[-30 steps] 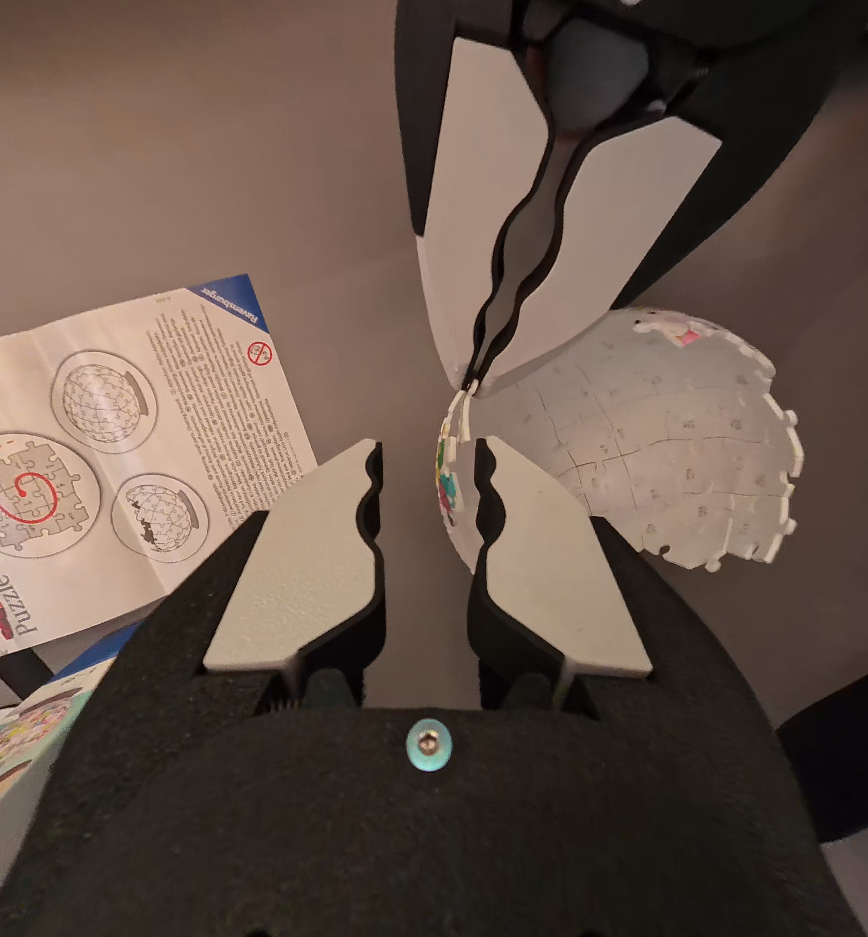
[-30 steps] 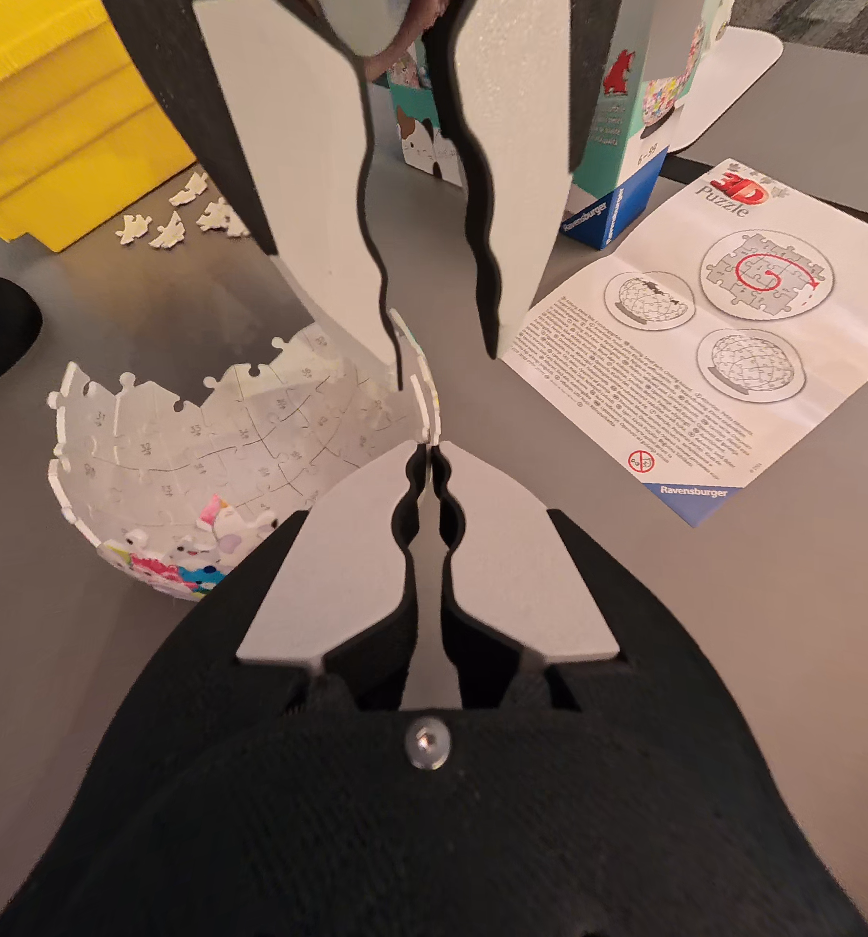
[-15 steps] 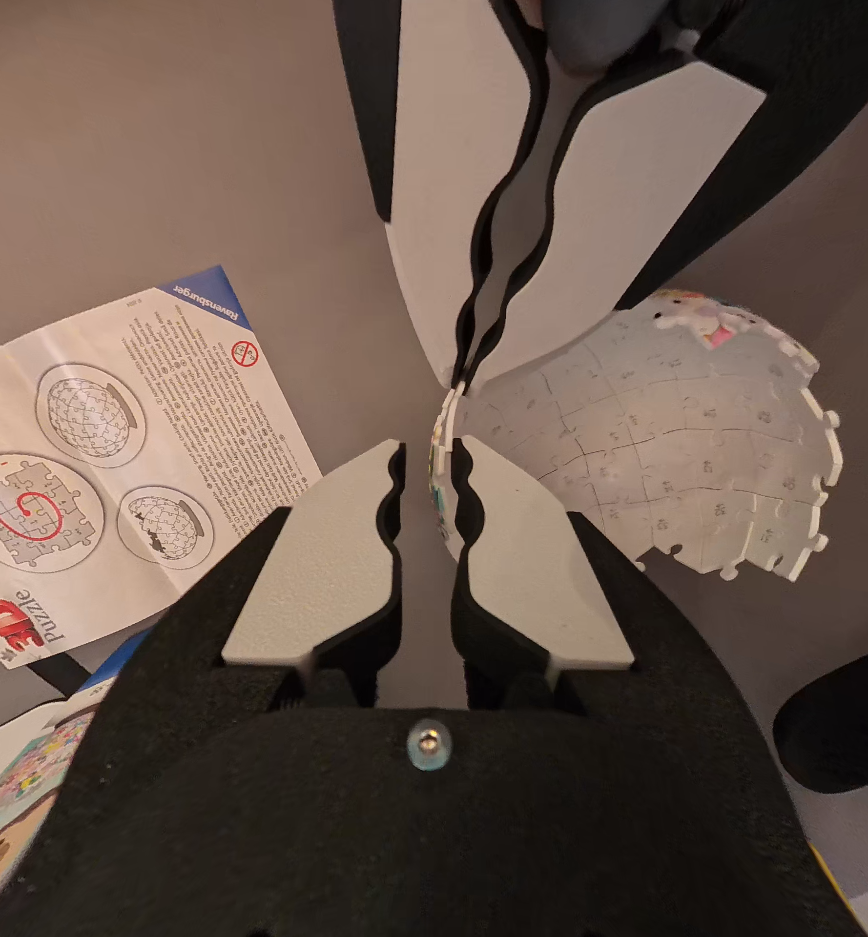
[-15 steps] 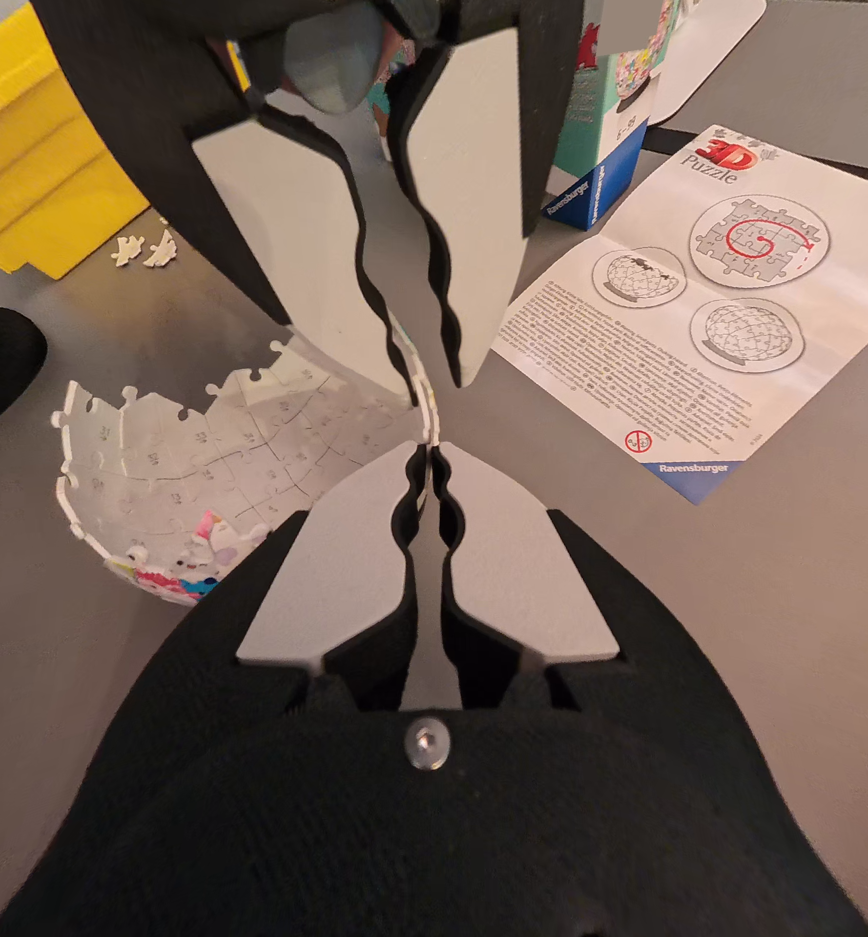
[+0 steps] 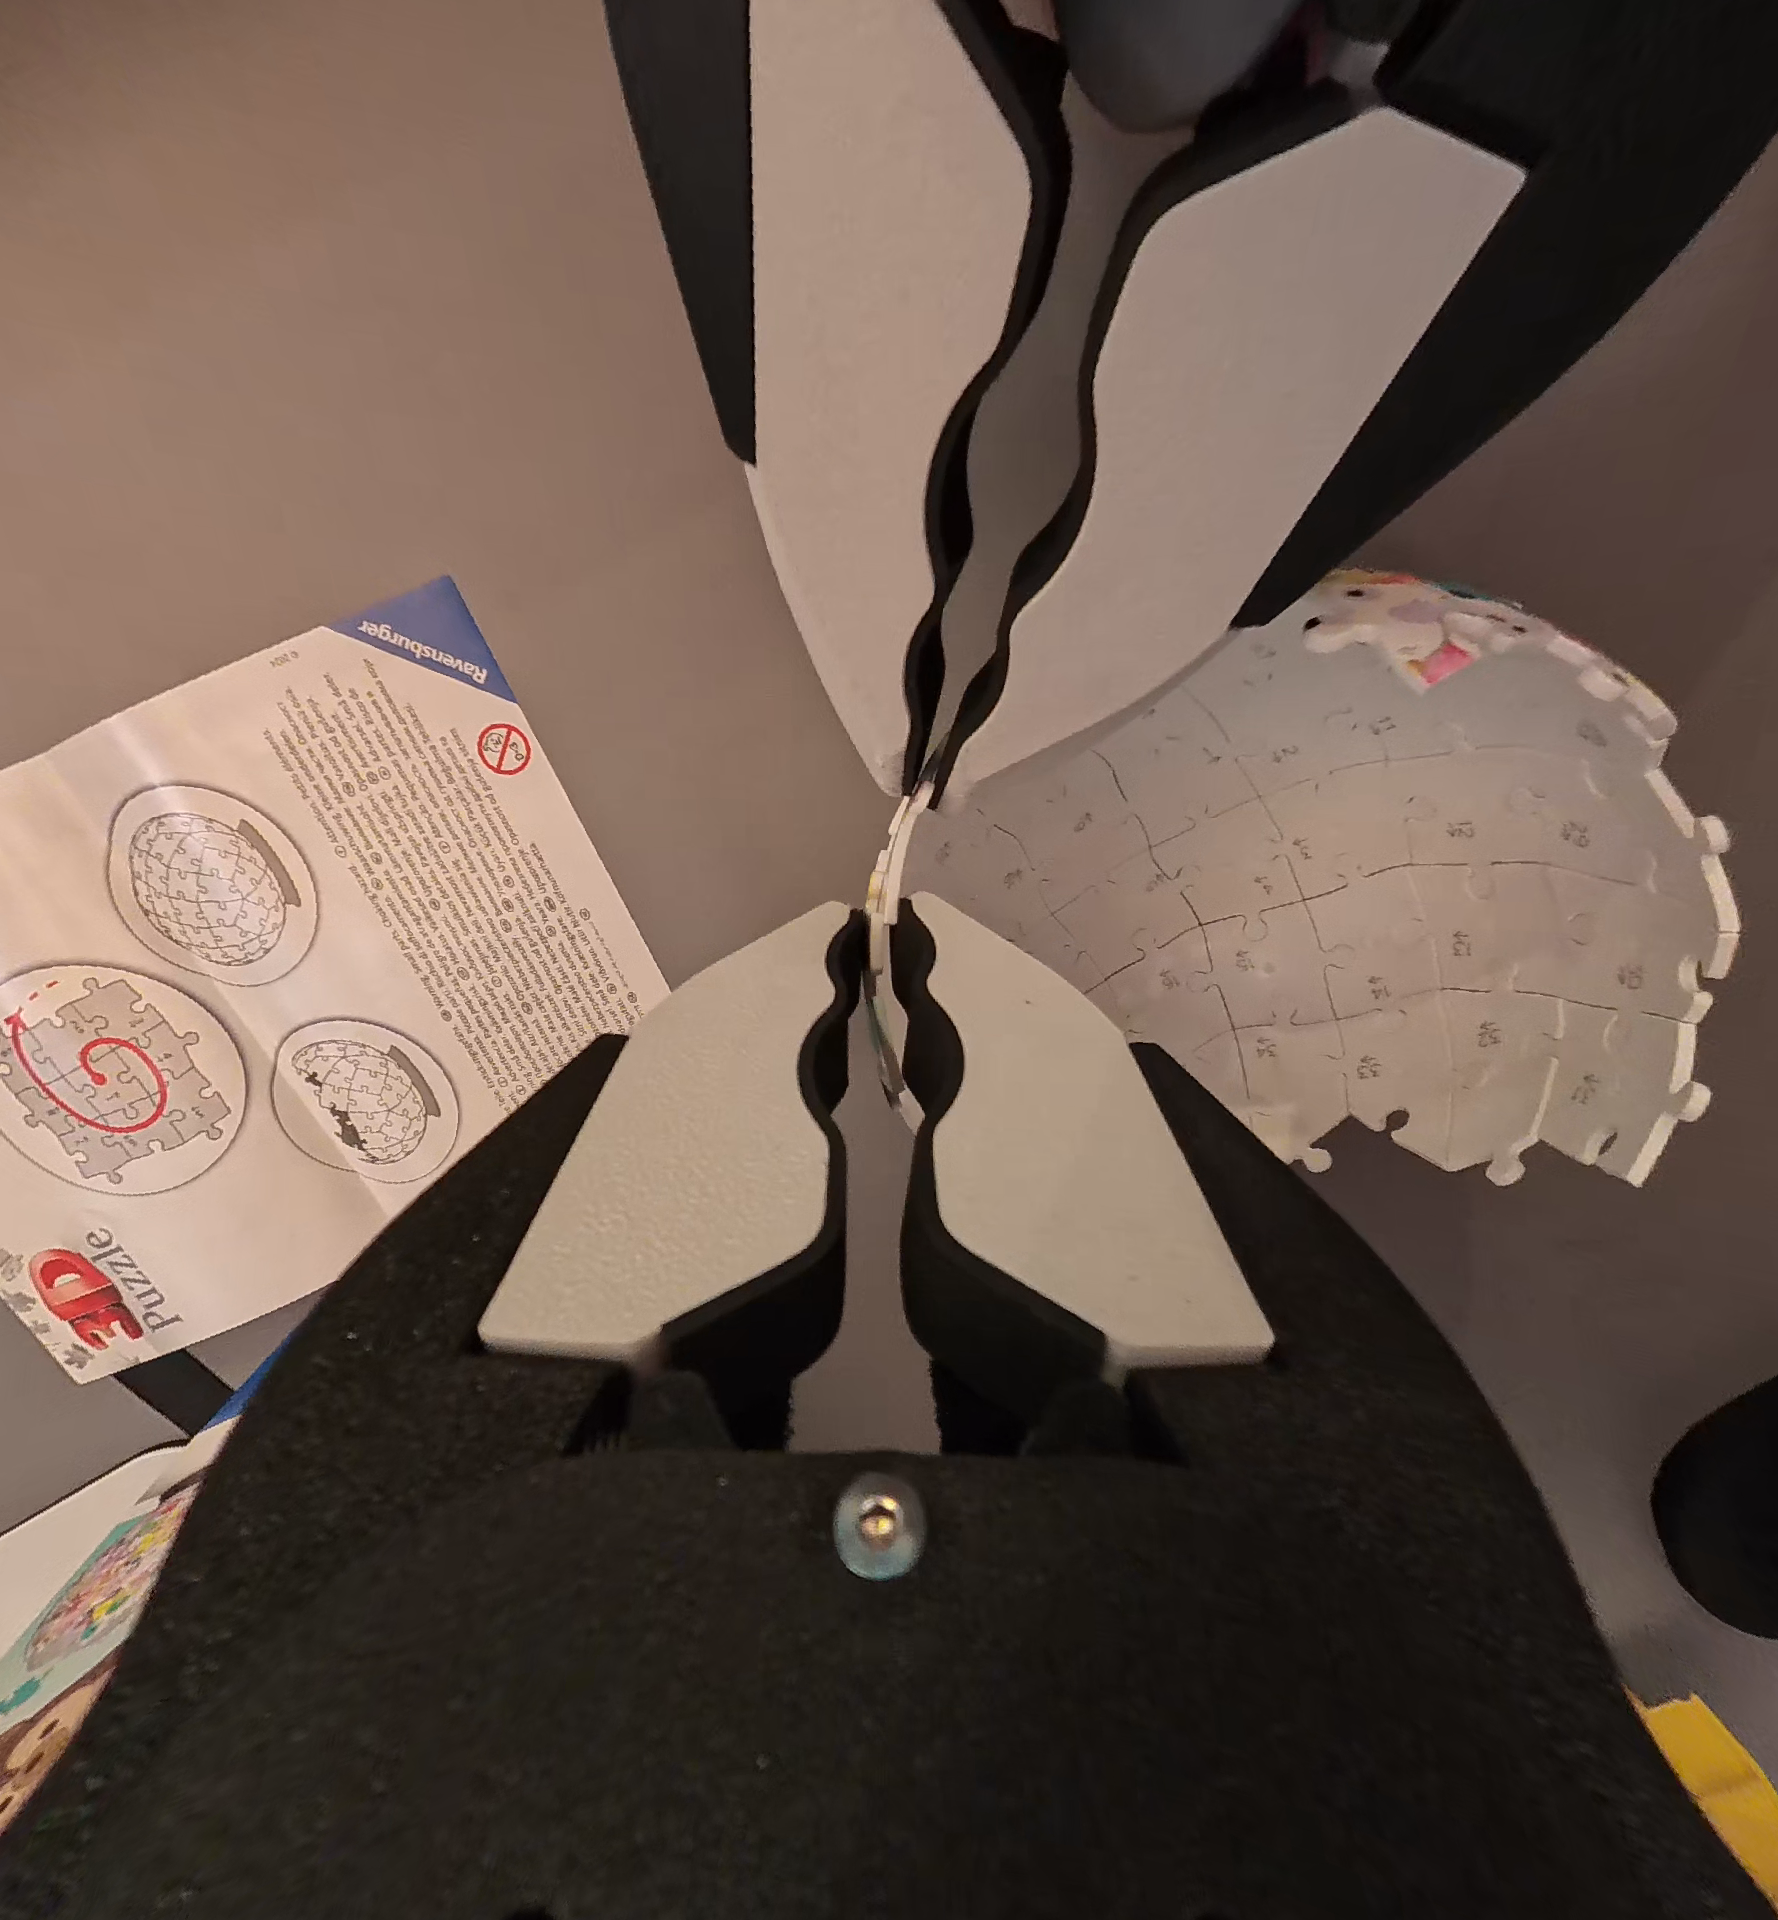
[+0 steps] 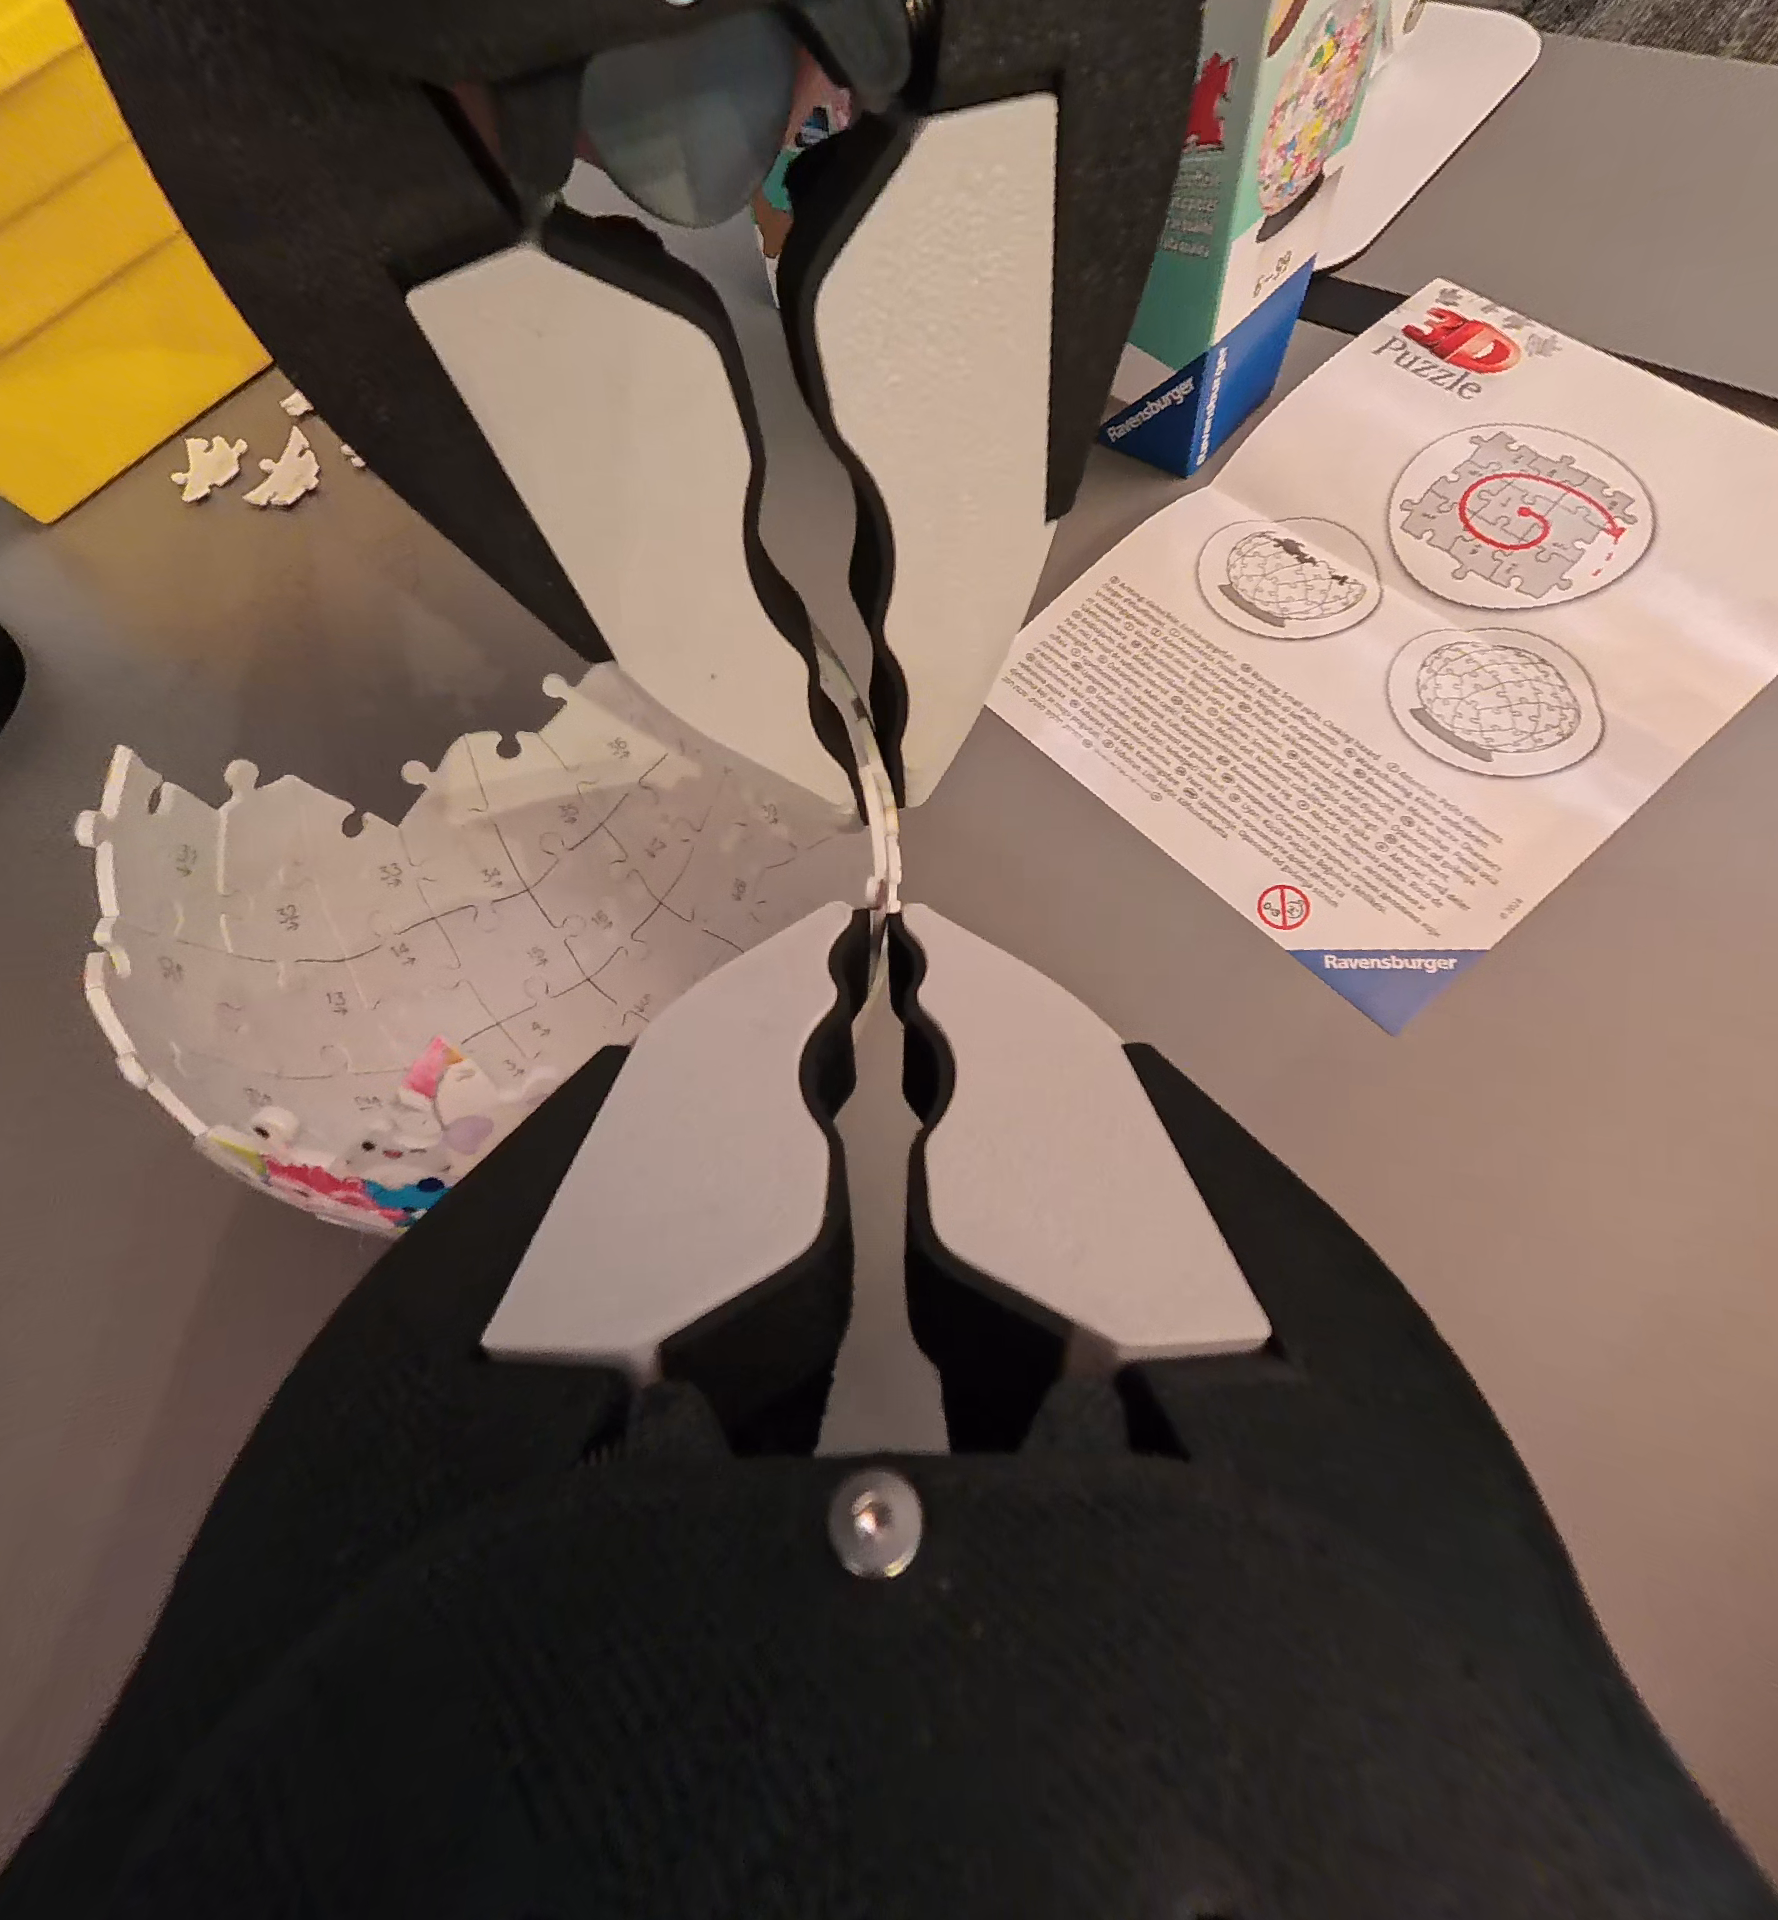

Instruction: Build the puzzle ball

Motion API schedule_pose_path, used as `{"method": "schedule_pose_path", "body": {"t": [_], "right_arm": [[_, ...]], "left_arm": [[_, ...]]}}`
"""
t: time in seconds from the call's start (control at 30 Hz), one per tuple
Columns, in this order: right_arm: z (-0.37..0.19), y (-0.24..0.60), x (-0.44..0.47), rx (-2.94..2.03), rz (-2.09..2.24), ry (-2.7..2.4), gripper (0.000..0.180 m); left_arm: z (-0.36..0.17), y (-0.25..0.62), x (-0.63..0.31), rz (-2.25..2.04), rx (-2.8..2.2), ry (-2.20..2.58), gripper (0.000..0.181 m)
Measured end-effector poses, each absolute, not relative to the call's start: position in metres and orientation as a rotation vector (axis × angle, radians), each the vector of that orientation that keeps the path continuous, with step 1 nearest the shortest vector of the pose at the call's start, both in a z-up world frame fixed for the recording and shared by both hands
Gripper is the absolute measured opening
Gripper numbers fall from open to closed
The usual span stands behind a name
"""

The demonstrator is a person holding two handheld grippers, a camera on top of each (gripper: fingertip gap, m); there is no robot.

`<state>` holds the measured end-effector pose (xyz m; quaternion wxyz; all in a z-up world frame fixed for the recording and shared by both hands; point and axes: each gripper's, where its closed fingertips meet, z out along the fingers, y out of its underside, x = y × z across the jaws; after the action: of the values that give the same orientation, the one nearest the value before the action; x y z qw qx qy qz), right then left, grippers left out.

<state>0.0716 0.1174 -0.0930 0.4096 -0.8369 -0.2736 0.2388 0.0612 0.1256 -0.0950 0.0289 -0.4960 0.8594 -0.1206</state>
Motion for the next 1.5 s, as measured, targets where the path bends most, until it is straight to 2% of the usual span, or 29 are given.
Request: {"method": "schedule_pose_path", "body": {"t": [0.23, 0.6, 0.73, 0.9, 1.0, 1.07, 1.17, 1.27, 1.5], "right_arm": [[-0.091, 0.122, 0.072, -2.072, 0.569, -0.702, 0.015], [-0.096, 0.12, 0.074, -2.109, 0.572, -0.723, 0.013], [-0.096, 0.117, 0.071, -2.108, 0.598, -0.737, 0.004], [-0.096, 0.116, 0.071, -2.118, 0.673, -0.692, 0.005], [-0.092, 0.119, 0.077, -2.096, 0.647, -0.675, 0.013], [-0.087, 0.117, 0.076, -2.069, 0.643, -0.696, 0.001], [-0.09, 0.115, 0.074, -2.086, 0.634, -0.729, 0.001], [-0.094, 0.116, 0.074, -2.098, 0.622, -0.719, 0.01], [-0.099, 0.115, 0.074, -2.138, 0.652, -0.701, 0.011]], "left_arm": [[-0.095, 0.126, 0.061, -0.364, -1.525, 2.643, 0.004], [-0.095, 0.127, 0.06, -0.353, -1.52, 2.646, 0.004], [-0.095, 0.127, 0.059, -0.358, -1.526, 2.645, 0.004], [-0.095, 0.127, 0.06, -0.357, -1.522, 2.642, 0.004], [-0.095, 0.127, 0.059, -0.341, -1.518, 2.648, 0.004], [-0.095, 0.128, 0.059, -0.333, -1.513, 2.65, 0.004], [-0.095, 0.128, 0.058, -0.332, -1.52, 2.647, 0.004], [-0.096, 0.129, 0.057, -0.32, -1.519, 2.648, 0.004], [-0.095, 0.129, 0.058, -0.308, -1.521, 2.648, 0.004]]}}
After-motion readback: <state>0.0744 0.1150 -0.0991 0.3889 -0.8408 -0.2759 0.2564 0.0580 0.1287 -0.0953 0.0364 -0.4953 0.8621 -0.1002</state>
